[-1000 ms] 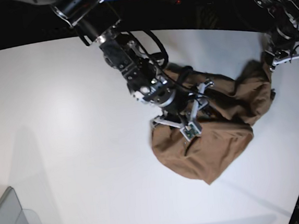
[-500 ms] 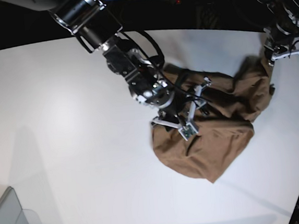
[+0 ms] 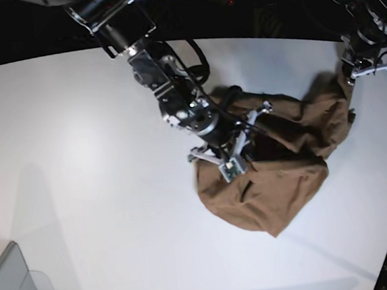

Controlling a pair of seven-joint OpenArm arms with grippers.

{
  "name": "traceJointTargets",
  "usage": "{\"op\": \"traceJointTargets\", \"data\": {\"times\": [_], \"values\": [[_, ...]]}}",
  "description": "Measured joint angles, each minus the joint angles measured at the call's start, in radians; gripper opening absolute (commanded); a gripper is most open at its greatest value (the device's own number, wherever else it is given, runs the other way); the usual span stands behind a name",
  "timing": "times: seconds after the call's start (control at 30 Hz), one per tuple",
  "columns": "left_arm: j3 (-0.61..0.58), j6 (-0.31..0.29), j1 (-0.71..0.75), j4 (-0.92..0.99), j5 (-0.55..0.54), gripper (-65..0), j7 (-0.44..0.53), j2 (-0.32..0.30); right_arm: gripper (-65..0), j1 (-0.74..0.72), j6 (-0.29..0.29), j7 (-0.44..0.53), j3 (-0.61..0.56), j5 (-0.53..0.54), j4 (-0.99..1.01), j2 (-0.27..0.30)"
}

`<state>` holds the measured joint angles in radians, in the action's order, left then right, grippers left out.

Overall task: Layout the t-shirt on the table in an organized manner, then fold the t-shirt properly
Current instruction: 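Grasp the shirt with the right gripper and pull it away from the left gripper, then grasp another edge of the shirt with the left gripper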

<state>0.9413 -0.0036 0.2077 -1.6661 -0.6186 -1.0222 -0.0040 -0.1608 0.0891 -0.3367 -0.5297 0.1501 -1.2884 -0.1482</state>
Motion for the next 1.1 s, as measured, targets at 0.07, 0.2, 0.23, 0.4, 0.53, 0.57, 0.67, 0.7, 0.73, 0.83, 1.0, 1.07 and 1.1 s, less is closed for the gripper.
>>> {"op": "traceJointTargets", "data": {"times": [0.07,0.2,0.23,0.4,0.53,0.57,0.67,0.7,0.73,0.83,1.0,1.07,1.1], "values": [[0.001,0.000,0.007,-0.032,0.000,-64.9,0.000,0.002,-65.0,0.045,0.000,0.009,0.069,0.002,-0.098,0.000],[0.000,0.000,0.039,-0.142,-0.002,-64.9,-0.003,0.008,-65.0,0.178,-0.002,0.009,0.223,0.097,-0.271,0.000],[0.000,0.000,0.040,-0.168,0.000,-64.9,-0.004,0.009,-65.0,0.208,-0.003,0.001,0.254,0.120,-0.299,0.002],[-0.001,-0.003,0.033,-0.298,-0.011,-64.9,-0.008,0.040,-65.0,0.280,-0.005,0.002,0.342,0.162,-0.420,0.001],[0.002,-0.003,0.036,-0.338,-0.108,-64.9,-0.003,0.043,-65.0,0.296,0.001,-0.003,0.360,0.166,-0.435,0.038],[0.001,-0.005,0.038,-0.338,-0.151,-64.9,-0.018,0.039,-65.0,0.305,0.001,-0.003,0.379,0.166,-0.433,0.047],[-0.003,-0.016,0.074,-0.337,-0.289,-64.8,-0.021,0.003,-65.0,0.312,0.000,-0.006,0.443,0.166,-0.426,0.068],[-0.002,-0.015,0.083,-0.337,-0.315,-64.7,-0.021,-0.003,-65.0,0.314,0.000,-0.001,0.459,0.166,-0.426,0.067],[-0.001,-0.015,0.088,-0.336,-0.336,-64.6,-0.020,-0.002,-65.0,0.314,0.000,0.002,0.472,0.166,-0.427,0.065],[-0.005,-0.015,0.091,-0.336,-0.374,-64.5,-0.022,-0.011,-65.0,0.322,0.000,-0.001,0.492,0.165,-0.427,0.068],[-0.002,-0.024,0.105,-0.335,-0.375,-62.5,-0.016,-0.014,-65.0,0.337,0.000,0.001,0.494,0.165,-0.428,0.088],[-0.002,-0.078,0.101,-0.335,-0.391,-55.8,-0.018,-0.018,-65.0,0.342,0.000,0.000,0.494,0.165,-0.428,0.087],[0.001,-0.098,0.098,-0.335,-0.397,-51.4,-0.018,-0.019,-65.0,0.342,0.000,0.001,0.494,0.165,-0.428,0.087]]}}
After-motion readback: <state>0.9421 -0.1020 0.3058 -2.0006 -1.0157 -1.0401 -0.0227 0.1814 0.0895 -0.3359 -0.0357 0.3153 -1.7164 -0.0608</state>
